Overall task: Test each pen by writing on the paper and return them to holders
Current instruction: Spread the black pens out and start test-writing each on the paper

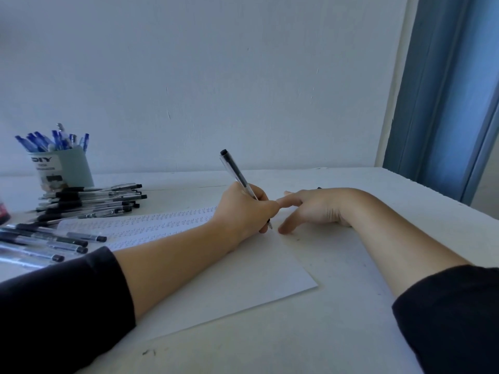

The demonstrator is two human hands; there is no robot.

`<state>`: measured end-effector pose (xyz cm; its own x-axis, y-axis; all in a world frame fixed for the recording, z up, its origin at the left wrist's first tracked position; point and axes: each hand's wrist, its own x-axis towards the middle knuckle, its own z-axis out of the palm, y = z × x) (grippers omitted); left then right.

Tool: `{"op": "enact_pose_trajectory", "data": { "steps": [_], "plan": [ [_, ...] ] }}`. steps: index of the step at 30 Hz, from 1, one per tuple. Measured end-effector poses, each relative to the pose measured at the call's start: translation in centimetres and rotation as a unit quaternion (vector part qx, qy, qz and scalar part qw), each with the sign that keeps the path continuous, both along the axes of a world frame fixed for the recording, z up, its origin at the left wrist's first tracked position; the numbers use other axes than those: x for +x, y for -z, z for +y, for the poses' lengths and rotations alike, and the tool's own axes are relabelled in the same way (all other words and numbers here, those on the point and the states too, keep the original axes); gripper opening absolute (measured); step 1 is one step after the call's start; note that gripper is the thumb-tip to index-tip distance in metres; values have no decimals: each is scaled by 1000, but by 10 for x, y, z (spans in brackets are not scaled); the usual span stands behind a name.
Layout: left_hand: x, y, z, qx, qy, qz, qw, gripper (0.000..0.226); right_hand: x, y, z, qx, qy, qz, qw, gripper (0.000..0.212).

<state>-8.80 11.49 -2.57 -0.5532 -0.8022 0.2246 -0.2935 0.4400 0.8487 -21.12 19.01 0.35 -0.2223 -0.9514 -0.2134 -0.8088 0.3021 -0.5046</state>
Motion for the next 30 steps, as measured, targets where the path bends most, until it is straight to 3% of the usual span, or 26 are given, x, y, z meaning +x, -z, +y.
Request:
{"op": "enact_pose_trajectory", "data": {
  "steps": [30],
  "plan": [
    [1, -1, 4, -16, -6, -18, 1000, 19, 3, -2, 3, 2, -7, 1, 1000, 47]
  ]
}}
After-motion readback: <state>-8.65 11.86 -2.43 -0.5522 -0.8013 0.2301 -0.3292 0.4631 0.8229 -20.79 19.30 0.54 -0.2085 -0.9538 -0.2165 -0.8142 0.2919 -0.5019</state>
